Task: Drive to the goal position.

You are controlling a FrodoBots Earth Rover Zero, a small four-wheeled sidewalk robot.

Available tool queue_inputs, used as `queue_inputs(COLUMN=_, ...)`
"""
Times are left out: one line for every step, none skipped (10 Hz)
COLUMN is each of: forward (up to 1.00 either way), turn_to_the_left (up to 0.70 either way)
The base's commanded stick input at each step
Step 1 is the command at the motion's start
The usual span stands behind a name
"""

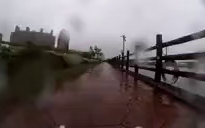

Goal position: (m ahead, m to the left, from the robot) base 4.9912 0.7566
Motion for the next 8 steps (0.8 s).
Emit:
queue_inputs(forward=1.00, turn_to_the_left=0.00)
queue_inputs(forward=1.00, turn_to_the_left=-0.11)
queue_inputs(forward=1.00, turn_to_the_left=-0.27)
queue_inputs(forward=1.00, turn_to_the_left=-0.39)
queue_inputs(forward=1.00, turn_to_the_left=-0.06)
queue_inputs(forward=1.00, turn_to_the_left=0.00)
queue_inputs(forward=1.00, turn_to_the_left=0.00)
queue_inputs(forward=1.00, turn_to_the_left=-0.10)
